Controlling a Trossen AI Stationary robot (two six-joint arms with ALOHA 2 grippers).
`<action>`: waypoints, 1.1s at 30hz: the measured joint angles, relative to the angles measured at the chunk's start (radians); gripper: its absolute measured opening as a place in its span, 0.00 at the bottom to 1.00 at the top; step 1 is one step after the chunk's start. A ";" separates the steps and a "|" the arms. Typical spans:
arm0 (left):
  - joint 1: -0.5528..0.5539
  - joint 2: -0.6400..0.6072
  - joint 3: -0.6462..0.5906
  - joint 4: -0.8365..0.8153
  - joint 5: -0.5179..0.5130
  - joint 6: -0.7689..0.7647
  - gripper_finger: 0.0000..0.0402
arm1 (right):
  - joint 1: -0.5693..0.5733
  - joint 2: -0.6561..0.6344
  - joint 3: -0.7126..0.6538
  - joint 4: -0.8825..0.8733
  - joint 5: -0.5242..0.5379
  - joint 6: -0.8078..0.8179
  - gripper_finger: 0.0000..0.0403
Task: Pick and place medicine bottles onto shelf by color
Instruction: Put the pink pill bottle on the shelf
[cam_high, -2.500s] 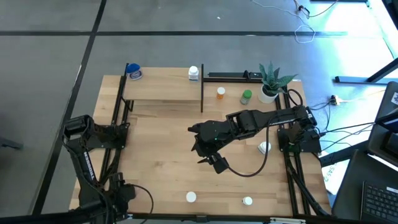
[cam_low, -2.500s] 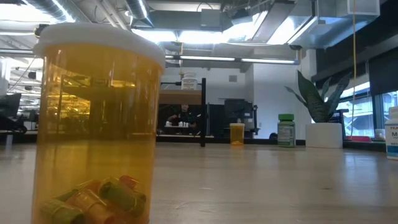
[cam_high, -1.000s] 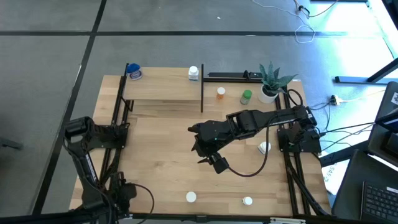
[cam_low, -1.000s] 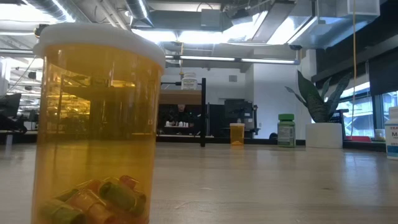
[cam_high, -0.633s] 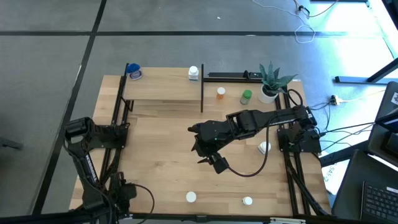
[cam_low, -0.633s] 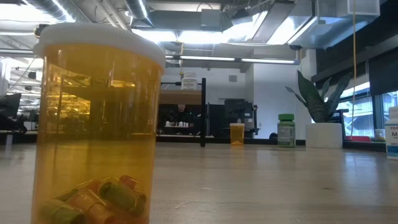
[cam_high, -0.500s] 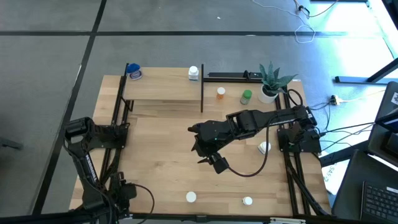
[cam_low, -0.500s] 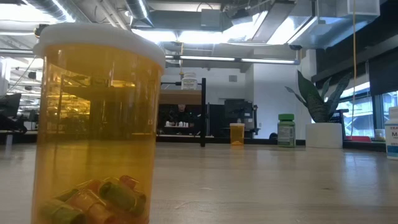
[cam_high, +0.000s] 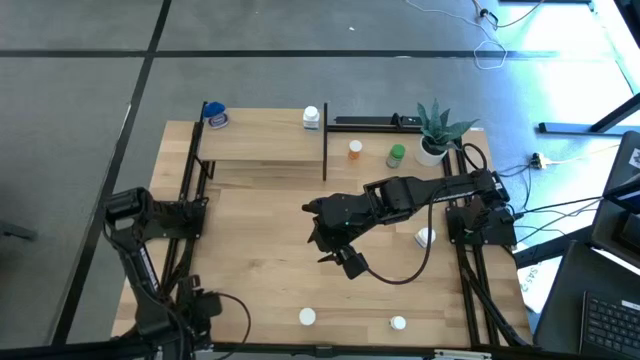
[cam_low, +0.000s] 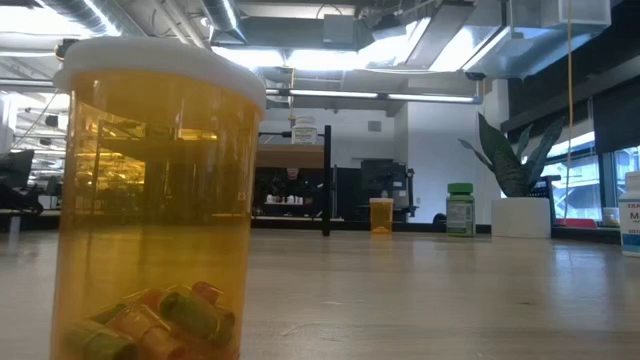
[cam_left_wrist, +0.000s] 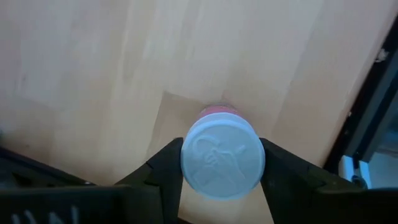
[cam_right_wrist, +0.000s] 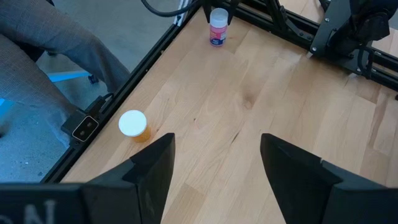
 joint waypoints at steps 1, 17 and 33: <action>0.004 -0.002 0.000 -0.001 0.000 0.003 0.41 | 0.000 0.000 0.000 0.000 0.000 0.000 0.59; 0.118 -0.198 0.005 0.003 -0.005 0.214 0.41 | 0.000 0.000 0.000 0.000 0.000 0.000 0.59; 0.319 -0.531 0.005 -0.175 -0.004 0.494 0.41 | 0.000 0.000 0.000 0.024 0.000 0.000 0.59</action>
